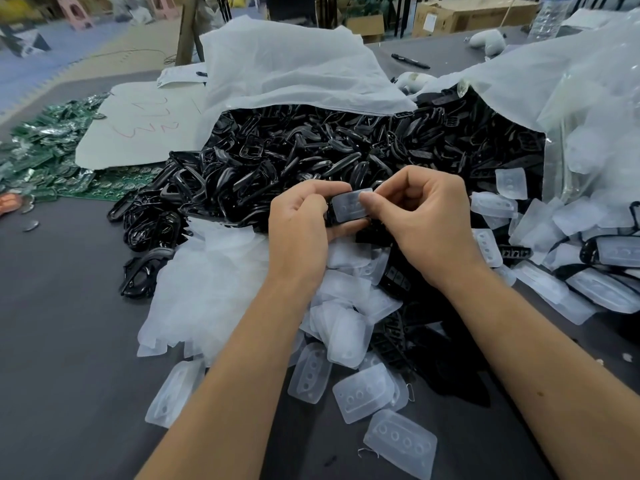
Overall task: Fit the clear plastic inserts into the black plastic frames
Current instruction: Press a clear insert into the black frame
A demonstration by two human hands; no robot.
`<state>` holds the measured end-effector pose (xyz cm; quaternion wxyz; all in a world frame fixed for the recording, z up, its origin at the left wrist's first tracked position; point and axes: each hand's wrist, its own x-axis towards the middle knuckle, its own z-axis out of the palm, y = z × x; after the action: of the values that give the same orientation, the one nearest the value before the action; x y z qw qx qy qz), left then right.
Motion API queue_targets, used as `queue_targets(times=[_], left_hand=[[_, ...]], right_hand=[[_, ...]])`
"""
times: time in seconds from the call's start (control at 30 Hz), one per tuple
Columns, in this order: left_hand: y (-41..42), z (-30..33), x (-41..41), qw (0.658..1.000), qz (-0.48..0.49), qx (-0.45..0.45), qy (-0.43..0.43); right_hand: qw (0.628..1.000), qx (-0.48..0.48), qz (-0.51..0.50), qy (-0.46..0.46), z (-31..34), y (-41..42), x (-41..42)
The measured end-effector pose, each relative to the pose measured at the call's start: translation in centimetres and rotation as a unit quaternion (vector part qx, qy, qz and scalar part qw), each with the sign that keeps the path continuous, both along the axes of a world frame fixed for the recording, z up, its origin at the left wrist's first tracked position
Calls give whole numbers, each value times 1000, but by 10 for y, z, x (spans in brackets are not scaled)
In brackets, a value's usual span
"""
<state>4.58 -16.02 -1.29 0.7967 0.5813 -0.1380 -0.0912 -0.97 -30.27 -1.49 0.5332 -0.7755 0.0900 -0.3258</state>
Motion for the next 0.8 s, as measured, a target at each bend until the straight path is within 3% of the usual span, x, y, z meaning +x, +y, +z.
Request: queue_targets(times=[0.53,0.8], left_hand=[[0,-6,-1,995,19,75,-67],[1,-5,-1,993,23,84,-80]], right_hand=[[1000,-26,-2,6,-3,1,3],[999,11,6,31,-7,-4,6]])
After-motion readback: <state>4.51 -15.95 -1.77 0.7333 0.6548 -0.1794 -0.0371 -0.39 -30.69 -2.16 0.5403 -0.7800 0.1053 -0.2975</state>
